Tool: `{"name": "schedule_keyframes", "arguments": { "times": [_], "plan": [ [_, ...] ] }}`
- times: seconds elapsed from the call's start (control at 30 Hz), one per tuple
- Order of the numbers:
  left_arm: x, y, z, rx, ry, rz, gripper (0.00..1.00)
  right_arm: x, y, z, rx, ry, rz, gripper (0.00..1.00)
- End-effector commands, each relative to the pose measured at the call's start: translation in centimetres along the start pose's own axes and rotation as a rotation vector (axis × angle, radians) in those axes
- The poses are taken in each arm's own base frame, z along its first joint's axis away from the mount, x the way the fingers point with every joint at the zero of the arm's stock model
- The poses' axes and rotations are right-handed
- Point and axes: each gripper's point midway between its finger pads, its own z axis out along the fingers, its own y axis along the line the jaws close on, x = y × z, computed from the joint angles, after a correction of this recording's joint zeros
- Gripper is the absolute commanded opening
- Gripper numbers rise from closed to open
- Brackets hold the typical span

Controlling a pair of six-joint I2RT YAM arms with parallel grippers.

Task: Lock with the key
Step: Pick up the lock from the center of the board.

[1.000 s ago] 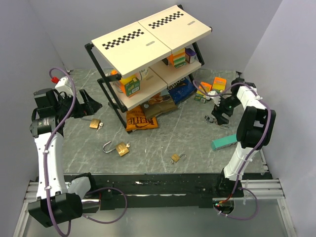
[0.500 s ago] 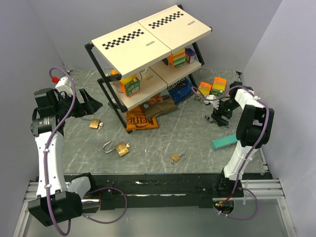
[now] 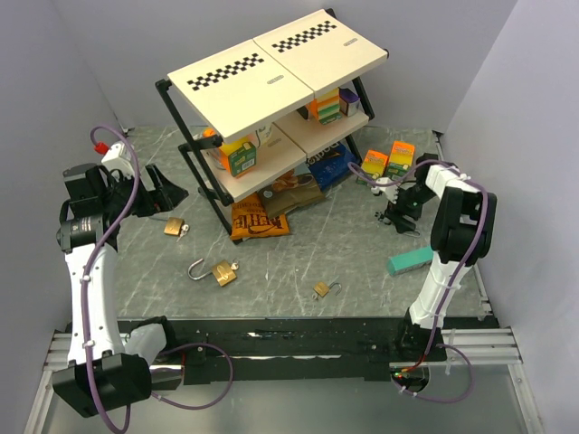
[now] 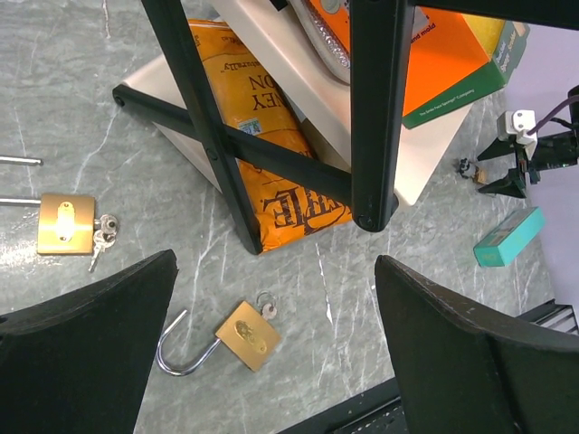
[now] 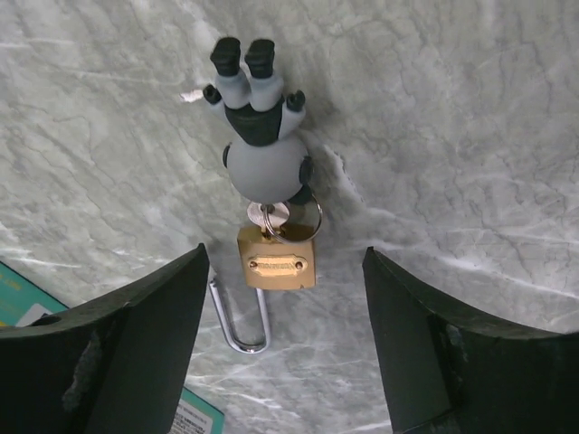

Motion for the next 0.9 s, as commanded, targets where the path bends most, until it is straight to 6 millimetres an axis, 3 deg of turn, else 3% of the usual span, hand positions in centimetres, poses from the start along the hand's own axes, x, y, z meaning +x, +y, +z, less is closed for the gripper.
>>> {"name": "schedule_keyframes", "arguments": {
  "times": [0.0, 0.27, 0.53, 0.67, 0.87],
  "plan": [
    [-0.9, -0.1, -0.5, -0.013, -0.045, 0.020, 0.96, -0.7, -0.1, 0.5, -0.015, -0.014, -0.016, 0.74],
    [-1.9, 0.2, -0.3, -0.037, -0.064, 0.016, 0.96, -0.7, -0.3, 0.5, -0.013, 0.009, 0.000, 0.56],
    [-1.5, 0.6, -0.3, -0.061, -0.067, -0.004, 0.96, -0.6, -0.6, 0.5, 0.020, 0.025, -0.004, 0.42],
    [-1.6, 0.0, -0.6, -0.040, -0.078, -0.019, 0.96, -1.2, -0.2, -0.5, 0.033, 0.006, -0.013, 0.36],
    [-1.5, 0.3, -1.0, -0.076, -0.090, -0.028, 0.96, -3.7, -0.4, -2.9, 0.064, -0.081, -0.011, 0.17]
  ]
}}
